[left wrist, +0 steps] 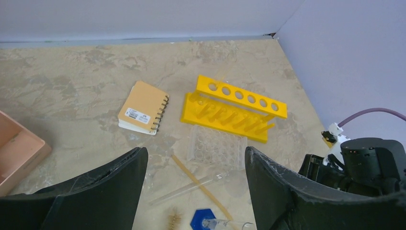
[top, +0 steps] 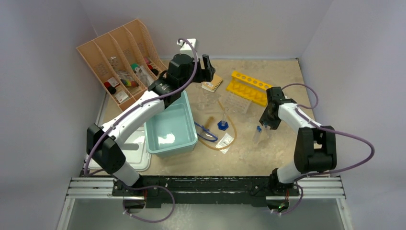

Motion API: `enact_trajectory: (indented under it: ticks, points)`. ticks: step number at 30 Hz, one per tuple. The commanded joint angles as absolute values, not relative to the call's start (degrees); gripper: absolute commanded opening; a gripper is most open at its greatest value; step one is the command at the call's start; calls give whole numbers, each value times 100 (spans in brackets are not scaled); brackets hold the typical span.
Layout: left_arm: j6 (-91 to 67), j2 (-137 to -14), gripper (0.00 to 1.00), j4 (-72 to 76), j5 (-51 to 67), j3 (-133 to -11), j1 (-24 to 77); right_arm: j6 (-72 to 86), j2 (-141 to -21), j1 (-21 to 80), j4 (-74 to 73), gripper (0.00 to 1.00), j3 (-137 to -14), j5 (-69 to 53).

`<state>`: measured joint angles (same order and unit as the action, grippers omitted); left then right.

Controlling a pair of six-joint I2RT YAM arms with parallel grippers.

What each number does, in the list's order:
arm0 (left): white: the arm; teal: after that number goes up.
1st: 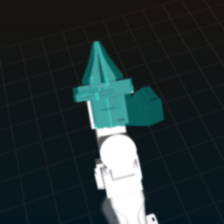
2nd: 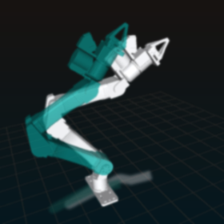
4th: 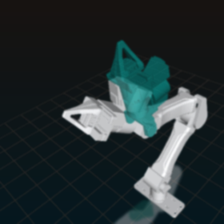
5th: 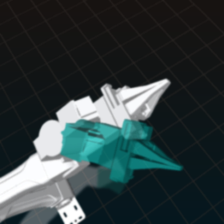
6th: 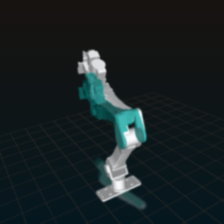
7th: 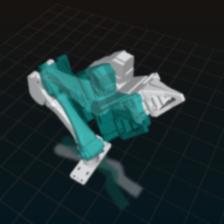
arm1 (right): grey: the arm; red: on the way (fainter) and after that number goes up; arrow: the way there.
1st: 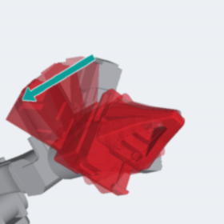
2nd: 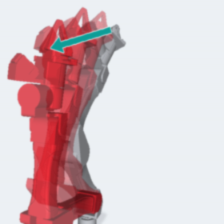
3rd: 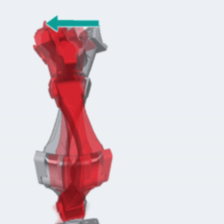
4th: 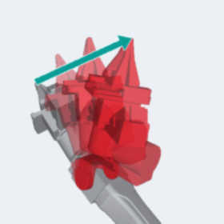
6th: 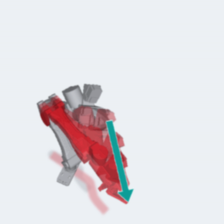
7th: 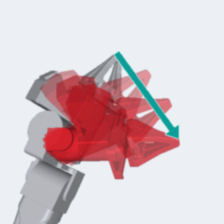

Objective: Organize the chemistry lab equipment

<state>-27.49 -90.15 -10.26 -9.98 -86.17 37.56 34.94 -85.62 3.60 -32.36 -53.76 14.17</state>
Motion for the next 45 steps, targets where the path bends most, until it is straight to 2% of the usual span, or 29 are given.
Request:
enact_trajectory:
  ticks: [1,7,15,20,29,36,45]
  points:
    - [-2791,-9164,74,-579,-917,-8923,3751,3169,-8801,195,-2729,45,-5498,1647]
    - [-2774,-9445,73,-673,-809,-9205,3750,2723,-9185,94,-2615,40,-5632,1323]
    - [-2808,-9200,73,-796,-634,-9063,3753,2400,-9499,72,-2633,36,-5677,892]
    - [-2812,-8953,73,-852,-613,-8877,3746,2319,-9616,39,-2616,28,-5591,753]
    - [-2973,-8594,73,-600,-431,-8356,3747,2166,-9633,35,-2359,17,-5624,1358]
    - [-3144,-8589,71,-659,-129,-8301,3753,2274,-8748,34,-2211,14,-5821,1632]
    - [-3442,-8728,71,-284,814,-8328,3819,2549,-7425,26,-1905,14,-6574,973]
